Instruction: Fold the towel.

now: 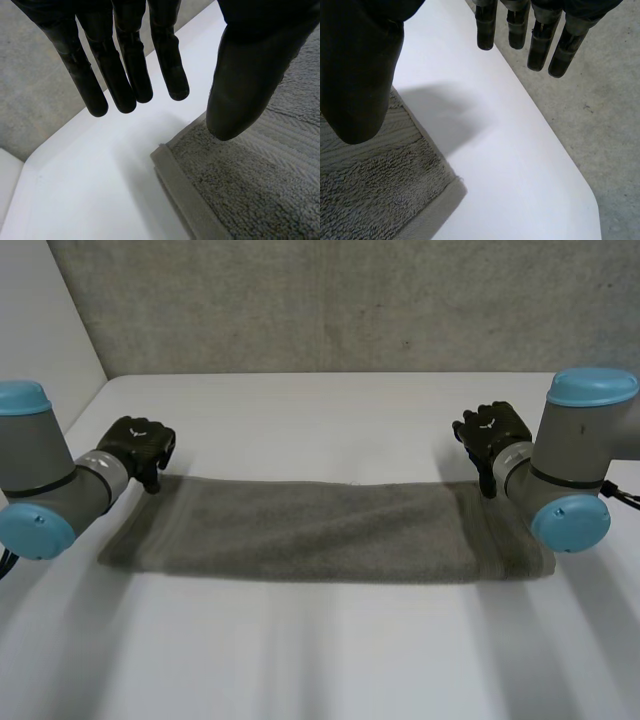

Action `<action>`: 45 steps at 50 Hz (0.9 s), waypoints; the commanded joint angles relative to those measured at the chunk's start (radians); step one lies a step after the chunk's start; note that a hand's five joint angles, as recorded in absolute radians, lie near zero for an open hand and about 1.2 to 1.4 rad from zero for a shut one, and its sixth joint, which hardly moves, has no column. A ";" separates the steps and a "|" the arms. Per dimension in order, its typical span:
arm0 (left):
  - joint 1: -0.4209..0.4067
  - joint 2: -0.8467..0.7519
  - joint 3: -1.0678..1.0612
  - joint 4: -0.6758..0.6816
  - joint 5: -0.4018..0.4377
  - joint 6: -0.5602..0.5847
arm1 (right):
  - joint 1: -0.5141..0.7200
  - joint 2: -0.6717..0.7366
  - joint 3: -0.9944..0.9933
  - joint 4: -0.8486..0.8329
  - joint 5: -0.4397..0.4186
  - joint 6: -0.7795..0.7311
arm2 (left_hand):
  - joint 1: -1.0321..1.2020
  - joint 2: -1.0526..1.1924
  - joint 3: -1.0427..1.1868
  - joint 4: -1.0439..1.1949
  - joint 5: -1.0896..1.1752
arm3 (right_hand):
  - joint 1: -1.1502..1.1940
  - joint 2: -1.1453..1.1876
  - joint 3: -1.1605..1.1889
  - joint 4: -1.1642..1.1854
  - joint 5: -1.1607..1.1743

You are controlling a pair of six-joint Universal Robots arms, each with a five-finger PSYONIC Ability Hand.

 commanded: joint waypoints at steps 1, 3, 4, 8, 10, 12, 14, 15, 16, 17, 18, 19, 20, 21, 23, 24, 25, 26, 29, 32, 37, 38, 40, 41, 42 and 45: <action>0.010 0.032 -0.027 -0.005 -0.048 -0.006 | -0.008 -0.020 0.001 0.001 0.003 0.006 | -0.026 -0.041 -0.041 -0.038 -0.020 | -0.065 -0.068 -0.062 -0.074 -0.060; 0.011 0.056 -0.055 -0.005 -0.052 -0.006 | -0.009 -0.047 0.002 0.011 0.006 0.009 | -0.137 -0.152 -0.152 -0.149 -0.131 | -0.065 -0.068 -0.062 -0.074 -0.060; 0.011 0.056 -0.055 -0.005 -0.052 -0.006 | -0.009 -0.047 0.002 0.011 0.006 0.009 | -0.138 -0.152 -0.153 -0.149 -0.132 | -0.065 -0.068 -0.062 -0.074 -0.060; 0.010 0.115 -0.110 -0.004 -0.049 -0.008 | -0.013 -0.121 0.039 0.023 0.004 0.016 | -0.375 -0.389 -0.389 -0.386 -0.368 | -0.065 -0.068 -0.062 -0.074 -0.060; 0.008 0.139 -0.133 -0.004 -0.049 -0.008 | -0.014 -0.153 0.067 0.034 0.001 0.014 | -0.470 -0.484 -0.484 -0.481 -0.463 | -0.065 -0.068 -0.062 -0.074 -0.060; 0.004 0.197 -0.193 -0.004 -0.042 -0.011 | -0.014 -0.234 0.137 0.067 -0.014 0.013 | -0.537 -0.551 -0.552 -0.548 -0.531 | -0.065 -0.068 -0.062 -0.074 -0.060; 0.002 0.231 -0.233 -0.002 -0.039 -0.011 | -0.014 -0.276 0.182 0.081 -0.025 0.011 | -0.558 -0.572 -0.572 -0.569 -0.551 | -0.065 -0.068 -0.062 -0.074 -0.060; 0.002 0.262 -0.274 0.007 -0.034 -0.011 | -0.013 -0.315 0.232 0.096 -0.045 0.009 | -0.561 -0.575 -0.575 -0.572 -0.554 | -0.065 -0.068 -0.062 -0.074 -0.060; 0.002 0.292 -0.312 0.013 -0.032 -0.011 | -0.013 -0.354 0.290 0.110 -0.069 0.009 | -0.567 -0.581 -0.581 -0.578 -0.560 | -0.065 -0.068 -0.062 -0.074 -0.060; 0.002 0.293 -0.312 0.013 -0.032 -0.011 | -0.013 -0.354 0.290 0.110 -0.070 0.009 | -0.567 -0.581 -0.581 -0.578 -0.560 | -0.065 -0.068 -0.062 -0.074 -0.060; 0.002 0.328 -0.350 0.021 -0.031 -0.011 | -0.013 -0.391 0.353 0.121 -0.098 0.009 | -0.567 -0.581 -0.581 -0.578 -0.560 | -0.065 -0.068 -0.062 -0.074 -0.060; 0.002 0.328 -0.351 0.021 -0.031 -0.011 | -0.013 -0.391 0.353 0.121 -0.099 0.009 | -0.567 -0.581 -0.581 -0.578 -0.560 | -0.065 -0.068 -0.062 -0.074 -0.060; 0.002 0.364 -0.386 0.033 -0.029 -0.013 | -0.020 -0.429 0.414 0.129 -0.131 0.009 | -0.564 -0.578 -0.578 -0.575 -0.557 | -0.065 -0.068 -0.062 -0.074 -0.060; 0.005 0.401 -0.426 0.045 -0.023 -0.013 | -0.035 -0.467 0.482 0.130 -0.161 0.009 | -0.564 -0.578 -0.578 -0.575 -0.557 | -0.065 -0.068 -0.062 -0.074 -0.060; 0.011 0.457 -0.502 0.079 -0.017 -0.013 | -0.090 -0.529 0.607 0.121 -0.206 0.000 | -0.564 -0.578 -0.578 -0.575 -0.557 | -0.065 -0.068 -0.062 -0.074 -0.060; 0.011 0.457 -0.503 0.079 -0.017 -0.013 | -0.091 -0.529 0.608 0.121 -0.206 0.000 | -0.564 -0.578 -0.578 -0.575 -0.557 | -0.065 -0.068 -0.062 -0.074 -0.060; 0.013 0.478 -0.535 0.099 -0.013 -0.014 | -0.118 -0.549 0.664 0.113 -0.227 -0.004 | -0.561 -0.575 -0.575 -0.572 -0.554 | -0.065 -0.068 -0.062 -0.074 -0.060; 0.013 0.478 -0.535 0.099 -0.013 -0.014 | -0.118 -0.549 0.665 0.113 -0.228 -0.004 | -0.561 -0.575 -0.575 -0.572 -0.554 | -0.065 -0.068 -0.062 -0.074 -0.060; 0.008 0.524 -0.611 0.137 0.013 -0.022 | -0.176 -0.573 0.789 0.043 -0.283 -0.007 | -0.561 -0.575 -0.575 -0.572 -0.554 | -0.057 -0.061 -0.055 -0.067 -0.053; 0.002 0.530 -0.639 0.157 0.032 -0.039 | -0.210 -0.574 0.849 -0.035 -0.293 -0.007 | -0.561 -0.575 -0.575 -0.572 -0.554 | -0.048 -0.052 -0.046 -0.058 -0.044; -0.001 0.529 -0.648 0.170 0.046 -0.062 | -0.241 -0.560 0.918 -0.170 -0.310 -0.009 | -0.558 -0.572 -0.572 -0.569 -0.551 | 0.048 0.045 0.050 0.039 0.053; 0.000 0.527 -0.648 0.170 0.046 -0.068 | -0.249 -0.548 0.933 -0.210 -0.315 -0.007 | -0.558 -0.572 -0.572 -0.569 -0.551 | 0.098 0.094 0.100 0.089 0.103; 0.001 0.526 -0.647 0.170 0.046 -0.072 | -0.258 -0.523 0.944 -0.242 -0.315 -0.006 | -0.558 -0.572 -0.572 -0.569 -0.551 | 0.130 0.127 0.133 0.121 0.135; 0.001 0.524 -0.647 0.170 0.046 -0.074 | -0.261 -0.493 0.950 -0.259 -0.315 -0.007 | -0.558 -0.572 -0.572 -0.569 -0.551 | 0.166 0.162 0.168 0.156 0.170; 0.001 0.524 -0.647 0.170 0.046 -0.074 | -0.261 -0.492 0.950 -0.259 -0.315 -0.007 | -0.558 -0.572 -0.572 -0.569 -0.551 | 0.166 0.162 0.168 0.157 0.171; 0.001 0.521 -0.648 0.170 0.046 -0.074 | -0.263 -0.460 0.949 -0.275 -0.312 -0.009 | -0.558 -0.572 -0.572 -0.569 -0.551 | 0.315 0.311 0.317 0.305 0.320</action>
